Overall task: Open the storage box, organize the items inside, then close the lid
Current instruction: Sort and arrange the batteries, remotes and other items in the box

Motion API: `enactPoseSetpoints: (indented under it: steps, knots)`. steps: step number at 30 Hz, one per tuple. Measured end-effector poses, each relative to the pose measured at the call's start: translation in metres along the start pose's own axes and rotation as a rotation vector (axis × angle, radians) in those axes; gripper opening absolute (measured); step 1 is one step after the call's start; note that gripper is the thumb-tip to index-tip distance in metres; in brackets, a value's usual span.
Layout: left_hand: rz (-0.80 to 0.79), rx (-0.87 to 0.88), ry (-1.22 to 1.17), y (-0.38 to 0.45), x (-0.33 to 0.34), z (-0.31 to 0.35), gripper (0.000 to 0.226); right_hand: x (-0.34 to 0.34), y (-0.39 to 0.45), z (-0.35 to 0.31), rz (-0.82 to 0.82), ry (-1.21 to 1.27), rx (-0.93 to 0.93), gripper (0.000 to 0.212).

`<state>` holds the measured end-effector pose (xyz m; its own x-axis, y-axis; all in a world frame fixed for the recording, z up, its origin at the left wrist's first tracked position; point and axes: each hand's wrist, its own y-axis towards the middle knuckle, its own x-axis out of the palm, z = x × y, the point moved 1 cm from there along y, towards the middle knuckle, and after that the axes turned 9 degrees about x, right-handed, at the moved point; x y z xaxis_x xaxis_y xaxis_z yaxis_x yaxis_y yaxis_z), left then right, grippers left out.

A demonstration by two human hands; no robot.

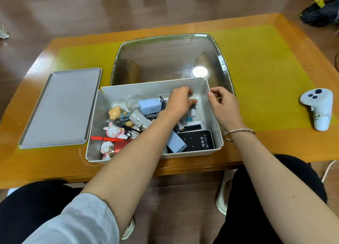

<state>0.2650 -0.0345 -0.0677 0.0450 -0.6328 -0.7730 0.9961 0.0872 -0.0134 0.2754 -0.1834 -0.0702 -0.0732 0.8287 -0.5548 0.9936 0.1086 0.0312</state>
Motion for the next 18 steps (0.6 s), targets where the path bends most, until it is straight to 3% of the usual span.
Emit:
enactPoseSetpoints:
  steps: [8,15,18]
  knots:
    - [-0.056,0.076,0.139,-0.022,-0.005,0.000,0.023,0.000,0.001,-0.003,-0.023,-0.029,0.000,0.019]
    - [-0.070,0.011,0.310,-0.025,0.006,0.008,0.044,-0.001,0.000,-0.003,-0.017,-0.019,0.003,0.019]
    - [-0.092,0.040,0.369,-0.019,0.007,0.010,0.033,-0.001,0.000,-0.003,-0.006,-0.007,-0.003,0.018]
